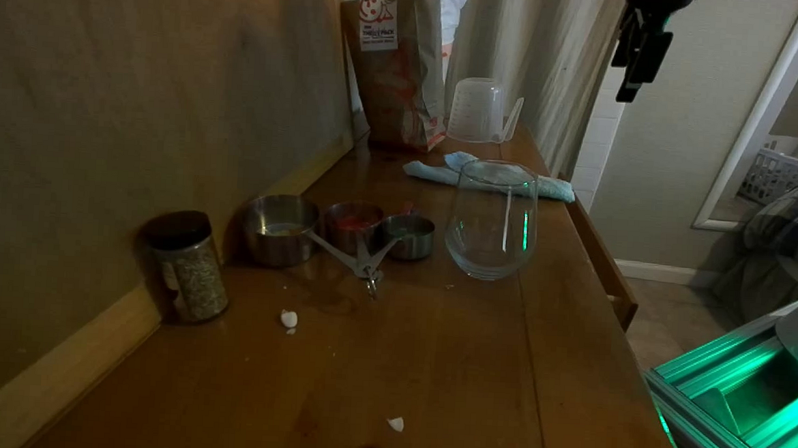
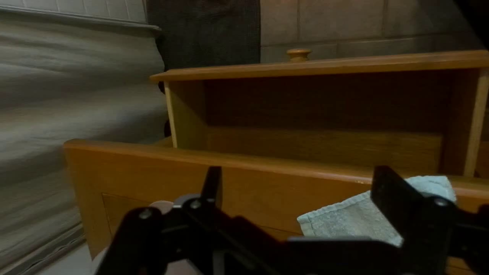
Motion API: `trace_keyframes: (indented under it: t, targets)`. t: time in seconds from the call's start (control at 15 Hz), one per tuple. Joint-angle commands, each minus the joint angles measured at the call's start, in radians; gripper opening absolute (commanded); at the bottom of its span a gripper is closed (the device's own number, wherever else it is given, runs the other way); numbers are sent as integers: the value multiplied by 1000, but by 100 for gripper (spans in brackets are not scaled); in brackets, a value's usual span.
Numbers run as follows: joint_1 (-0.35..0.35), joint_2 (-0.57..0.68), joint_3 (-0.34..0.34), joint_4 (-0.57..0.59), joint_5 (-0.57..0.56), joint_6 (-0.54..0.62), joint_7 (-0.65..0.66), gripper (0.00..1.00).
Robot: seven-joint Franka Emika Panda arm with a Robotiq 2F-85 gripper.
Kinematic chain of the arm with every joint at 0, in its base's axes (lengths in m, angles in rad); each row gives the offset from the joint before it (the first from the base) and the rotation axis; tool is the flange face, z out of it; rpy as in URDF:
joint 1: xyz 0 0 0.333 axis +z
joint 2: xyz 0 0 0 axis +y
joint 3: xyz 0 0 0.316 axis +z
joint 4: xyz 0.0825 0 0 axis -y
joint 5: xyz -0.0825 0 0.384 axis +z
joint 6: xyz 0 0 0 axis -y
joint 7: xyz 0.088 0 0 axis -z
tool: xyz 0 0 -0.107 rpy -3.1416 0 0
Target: Open the top right drawer, remove the white towel from it and put it on the dresser
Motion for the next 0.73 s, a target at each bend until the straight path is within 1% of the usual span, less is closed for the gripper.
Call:
trace_keyframes:
  t: [0.0, 0.13, 0.2, 0.27, 0.67]
  targets:
    - [-19, -142, 2, -84, -71, 46, -41, 100]
    - [-13, -189, 9, -117, -101, 65, -41, 100]
    - [-11, -82, 0, -77, -57, 11, 0, 100]
    - [-121, 18, 79, -72, 21, -91, -59, 100]
    - [-121, 24, 79, -69, 21, -92, -58, 100]
